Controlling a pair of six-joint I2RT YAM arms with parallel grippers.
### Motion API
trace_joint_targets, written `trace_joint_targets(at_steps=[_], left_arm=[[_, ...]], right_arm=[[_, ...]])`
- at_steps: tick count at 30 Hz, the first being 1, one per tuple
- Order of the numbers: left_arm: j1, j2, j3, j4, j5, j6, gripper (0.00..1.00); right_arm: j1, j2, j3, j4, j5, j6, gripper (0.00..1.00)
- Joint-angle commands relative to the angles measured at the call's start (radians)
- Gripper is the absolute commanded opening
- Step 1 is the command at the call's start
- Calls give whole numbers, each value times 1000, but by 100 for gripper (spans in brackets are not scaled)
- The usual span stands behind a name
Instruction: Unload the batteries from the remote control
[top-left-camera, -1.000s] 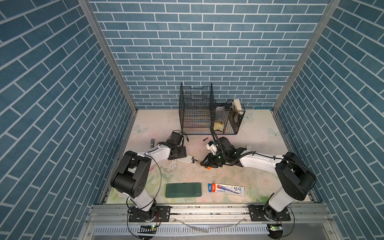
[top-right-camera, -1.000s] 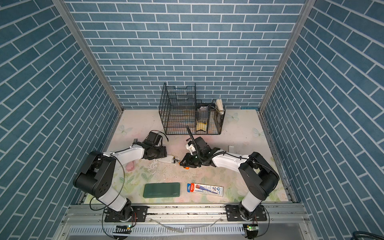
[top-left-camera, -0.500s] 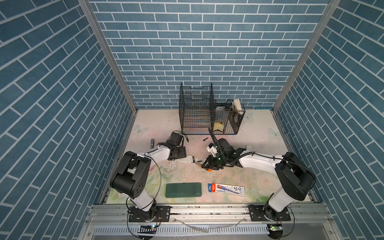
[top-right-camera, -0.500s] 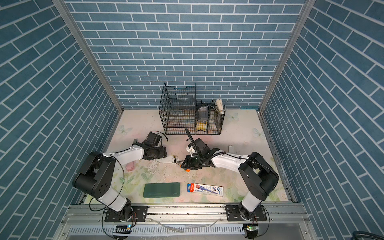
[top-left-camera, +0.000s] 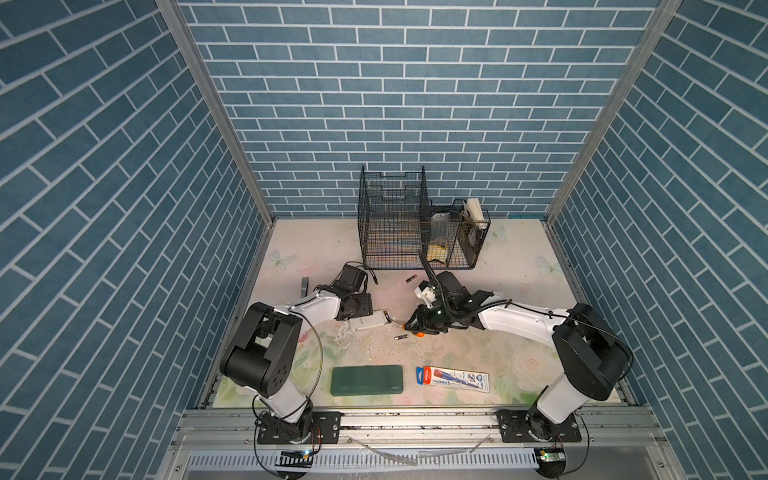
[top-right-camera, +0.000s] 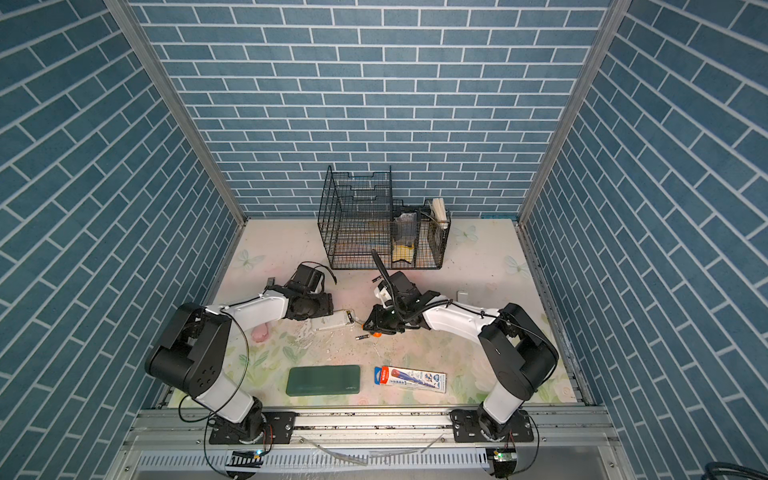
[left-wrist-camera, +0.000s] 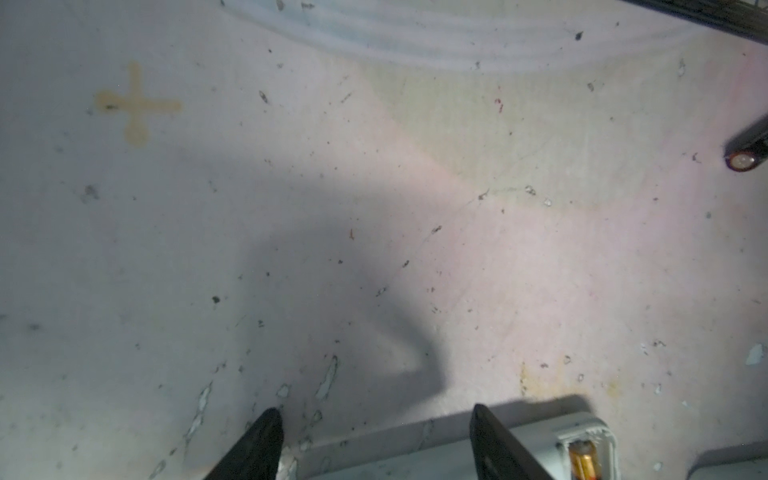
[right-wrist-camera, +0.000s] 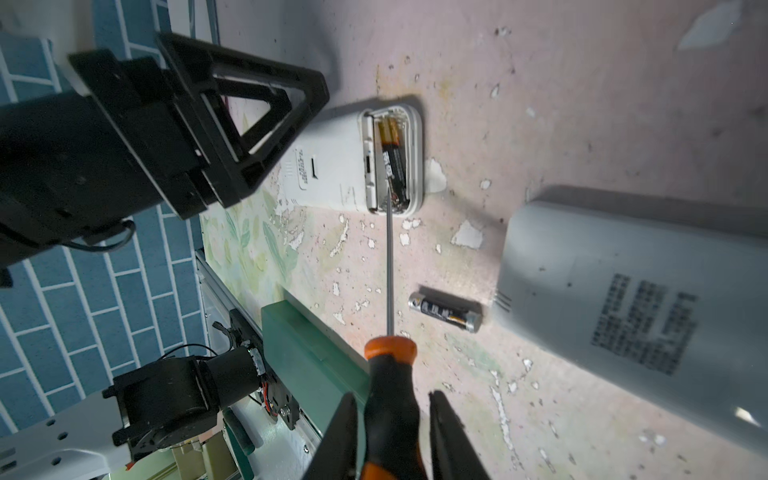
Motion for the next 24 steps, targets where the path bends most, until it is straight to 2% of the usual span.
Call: trace_joint_targets(at_steps=[1, 7, 11, 18, 24], left_arm=[[0, 23, 30, -23, 0, 17, 72], [0, 20, 73, -63, -10, 6, 72], [0, -75, 56, -129, -52, -35, 73], [-19, -283, -101, -164, -63, -144, 74], [-46, -336, -226, -33, -17, -219, 75]], right_arm=[[-22, -24, 60, -68, 4, -63, 0], [-44, -2, 93, -112, -12, -113, 0], [-46, 11, 121, -128, -19, -145, 0], [-49, 23, 151, -143, -42, -175, 0], [-55, 52, 198, -203, -38, -246, 0]])
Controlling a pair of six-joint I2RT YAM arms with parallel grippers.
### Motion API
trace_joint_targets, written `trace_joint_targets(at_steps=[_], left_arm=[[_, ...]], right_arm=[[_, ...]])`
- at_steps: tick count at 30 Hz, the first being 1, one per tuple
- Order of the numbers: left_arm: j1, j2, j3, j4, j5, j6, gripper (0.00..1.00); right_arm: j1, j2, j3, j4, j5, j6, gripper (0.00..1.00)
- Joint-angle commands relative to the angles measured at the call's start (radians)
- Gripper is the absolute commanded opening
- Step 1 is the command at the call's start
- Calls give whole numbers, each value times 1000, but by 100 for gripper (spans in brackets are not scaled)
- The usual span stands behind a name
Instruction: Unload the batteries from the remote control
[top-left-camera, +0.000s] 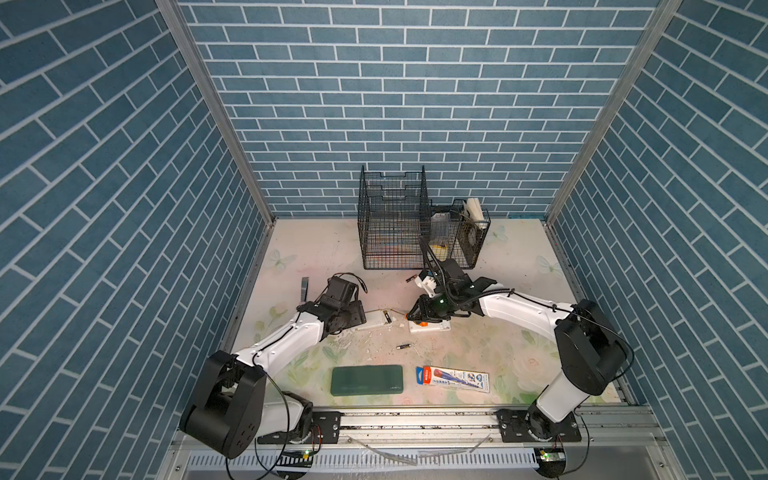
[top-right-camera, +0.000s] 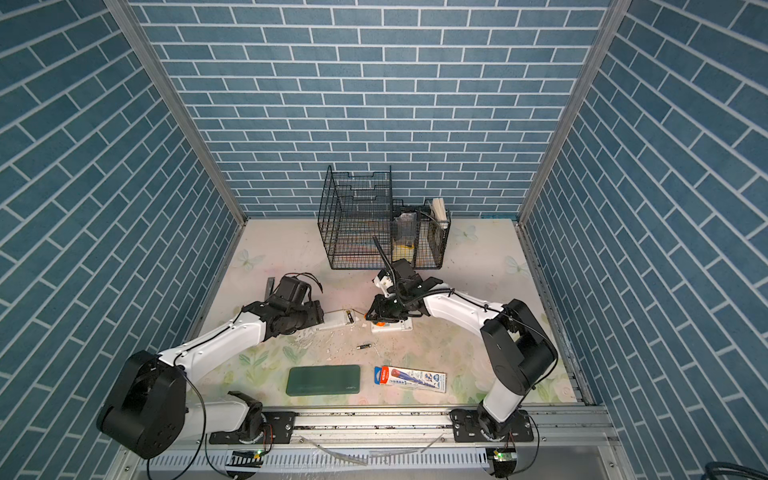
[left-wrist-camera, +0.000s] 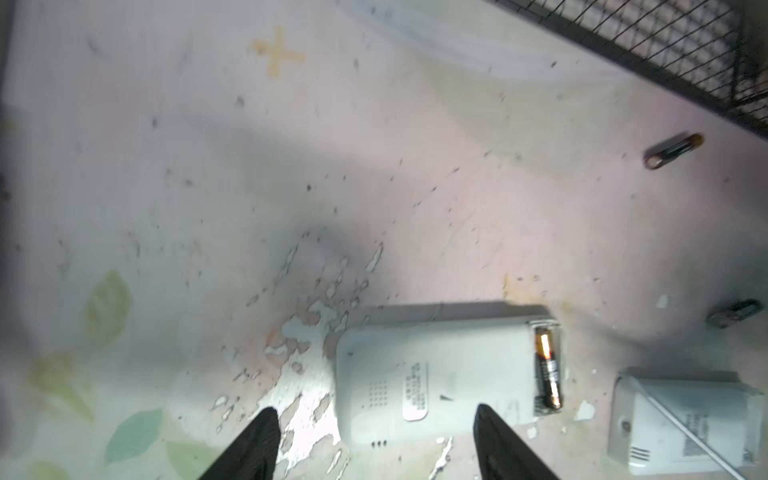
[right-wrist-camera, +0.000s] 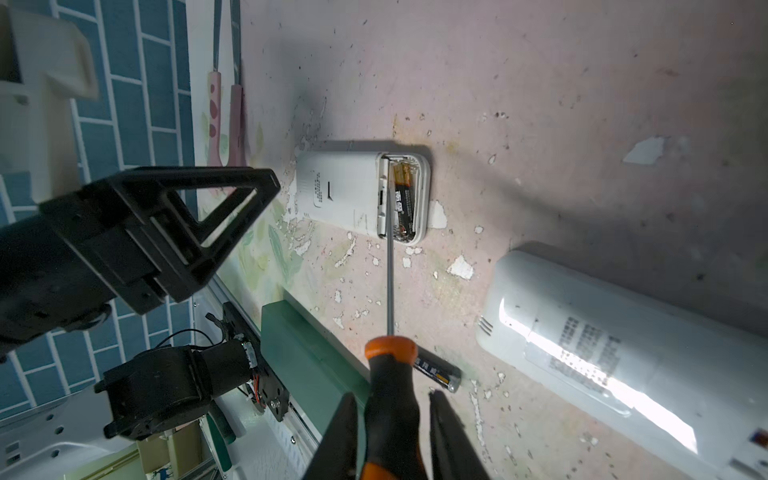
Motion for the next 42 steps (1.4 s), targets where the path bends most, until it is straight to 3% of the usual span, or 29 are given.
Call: trace_joint_targets(at_steps=[1, 22, 42], left_arm=[[-19, -3, -37, 68, 18, -63, 75], [-23, 245, 113, 196, 85, -20, 75], [-23, 253, 130, 183, 81, -9, 74]], right_arm=[[-7, 23, 77, -57, -17, -91, 0], [-15, 60, 112, -140, -19, -172, 0], [-15, -9, -32, -85, -26, -111, 0]])
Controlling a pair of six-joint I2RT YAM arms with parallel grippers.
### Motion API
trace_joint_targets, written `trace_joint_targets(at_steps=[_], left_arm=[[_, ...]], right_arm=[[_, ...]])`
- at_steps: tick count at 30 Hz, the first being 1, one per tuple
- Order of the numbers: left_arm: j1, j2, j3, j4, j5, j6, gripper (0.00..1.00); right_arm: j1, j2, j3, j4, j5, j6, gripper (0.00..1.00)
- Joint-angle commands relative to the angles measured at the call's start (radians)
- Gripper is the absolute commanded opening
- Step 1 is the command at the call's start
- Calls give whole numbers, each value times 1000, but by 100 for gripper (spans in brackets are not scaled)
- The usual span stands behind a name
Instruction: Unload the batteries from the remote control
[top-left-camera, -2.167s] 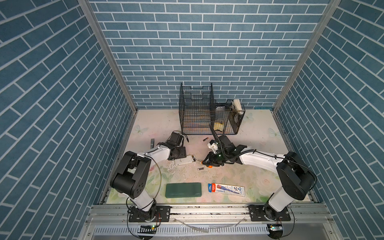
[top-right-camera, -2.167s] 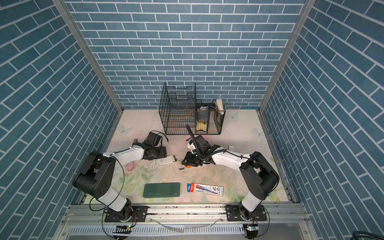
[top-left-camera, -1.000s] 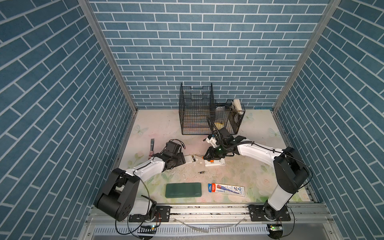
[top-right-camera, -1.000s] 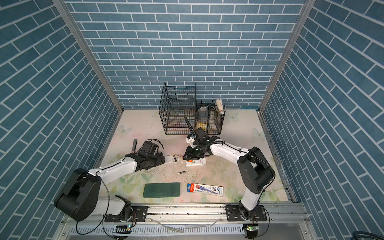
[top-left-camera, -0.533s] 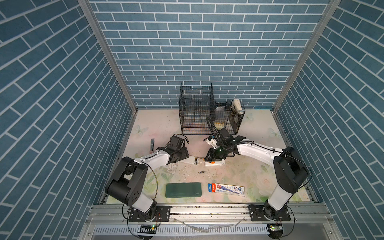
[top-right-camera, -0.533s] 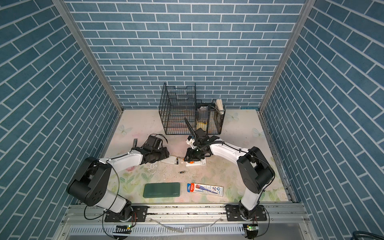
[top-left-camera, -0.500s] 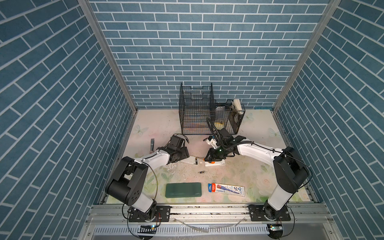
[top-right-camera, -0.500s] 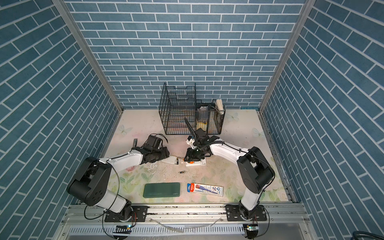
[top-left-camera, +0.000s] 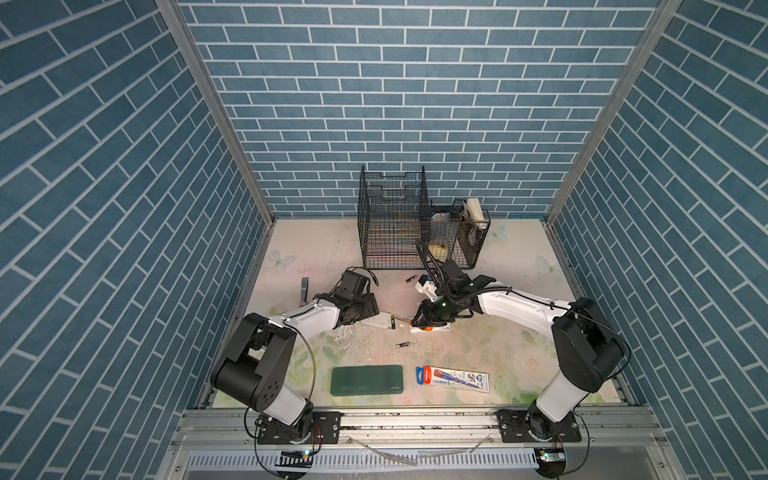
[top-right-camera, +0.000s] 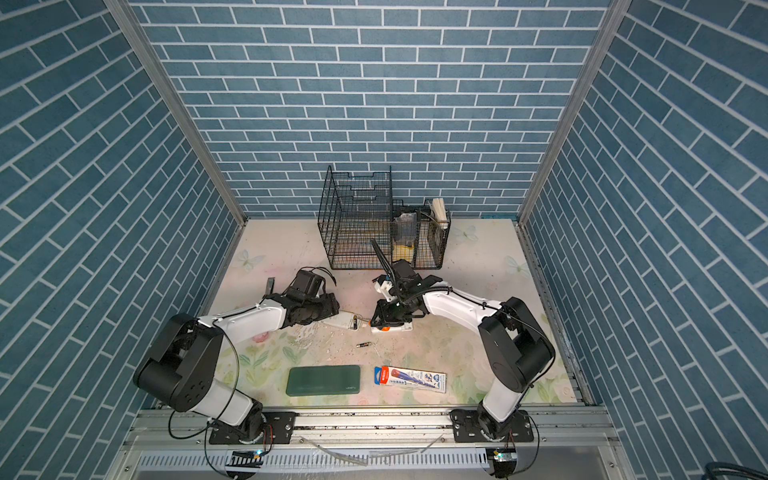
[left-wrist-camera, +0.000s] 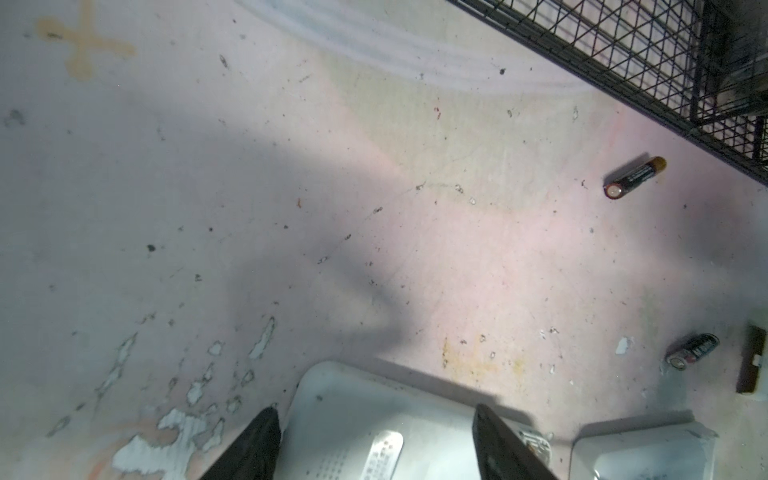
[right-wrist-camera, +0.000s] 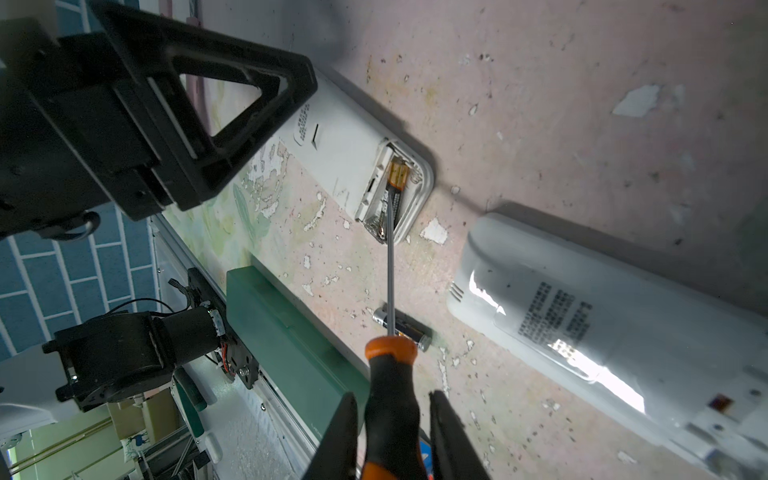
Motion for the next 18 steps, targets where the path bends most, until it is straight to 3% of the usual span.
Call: trace_joint_targets(at_steps=[1, 18], left_arm=[[-4, 8, 21, -11, 3, 17, 74], [-8, 35, 30, -10, 1, 15, 74]], right_arm=[[-2, -17, -38, 23, -16, 5, 0], [-2, 27, -73, 63, -48, 7, 0]])
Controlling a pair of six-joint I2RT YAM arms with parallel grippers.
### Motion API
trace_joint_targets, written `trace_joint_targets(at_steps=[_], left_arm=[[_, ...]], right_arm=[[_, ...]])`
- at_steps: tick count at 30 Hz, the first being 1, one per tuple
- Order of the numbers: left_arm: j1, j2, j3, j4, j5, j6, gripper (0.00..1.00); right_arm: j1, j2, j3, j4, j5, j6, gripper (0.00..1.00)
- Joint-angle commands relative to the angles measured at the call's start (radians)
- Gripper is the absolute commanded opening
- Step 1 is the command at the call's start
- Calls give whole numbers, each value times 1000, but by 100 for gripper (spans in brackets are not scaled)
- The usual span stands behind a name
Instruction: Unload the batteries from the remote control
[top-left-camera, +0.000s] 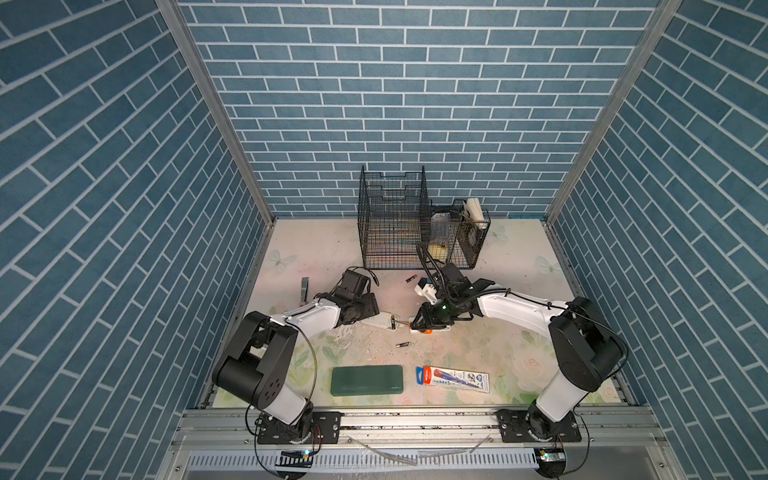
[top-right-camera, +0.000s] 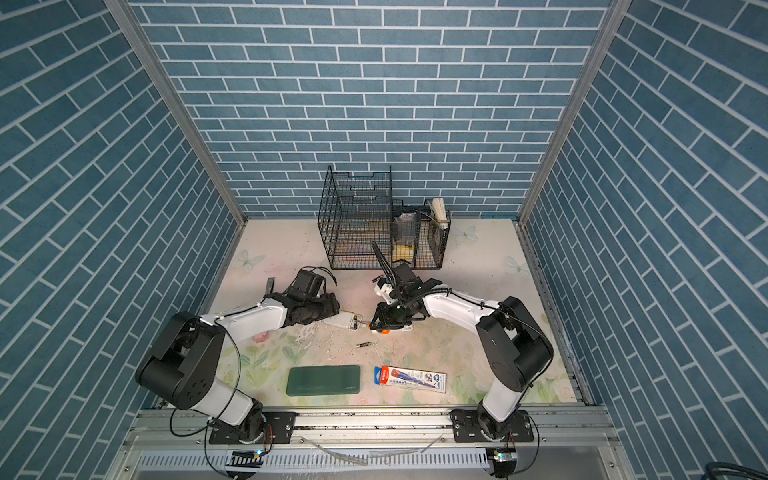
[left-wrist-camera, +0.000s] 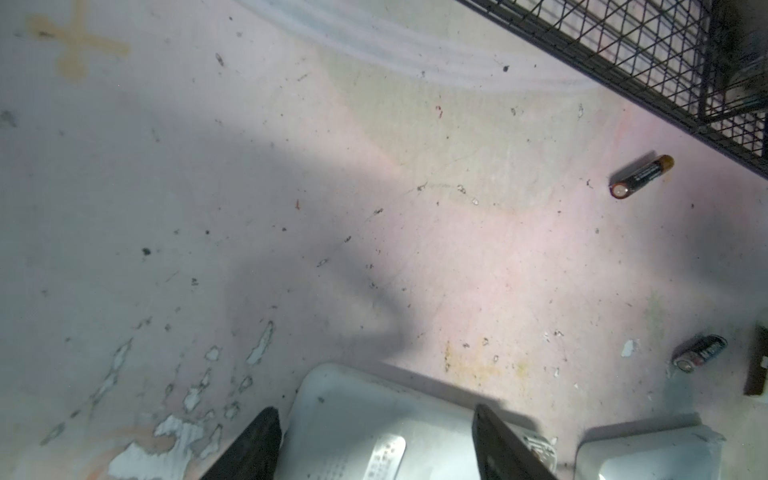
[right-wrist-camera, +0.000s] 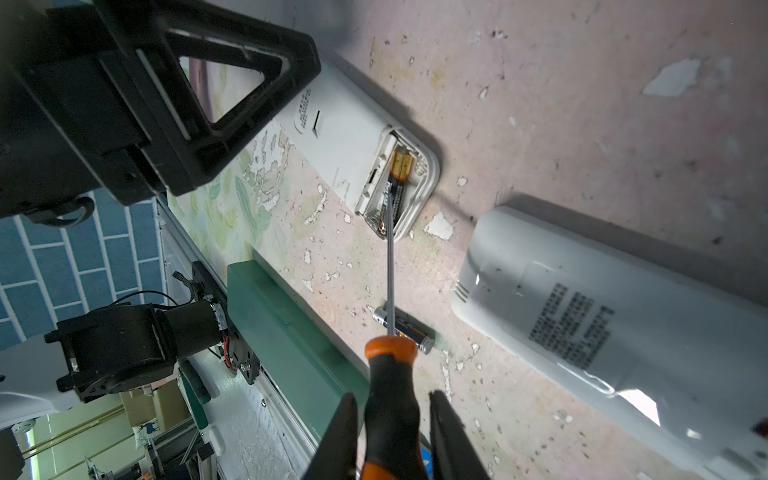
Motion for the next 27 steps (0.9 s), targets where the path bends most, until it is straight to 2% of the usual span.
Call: trace_joint_targets(at_steps=[1, 17, 27], left_arm=[[-8, 17, 23, -9, 1, 11, 74], [-12, 16, 37, -29, -8, 19, 74], [-13, 14, 43, -41, -13, 22, 74]], right_arm=[[-2, 15, -34, 8, -12, 7, 0], [-2, -55, -50, -4, 20, 16, 0], [-4, -45, -81, 31, 12, 21, 0]])
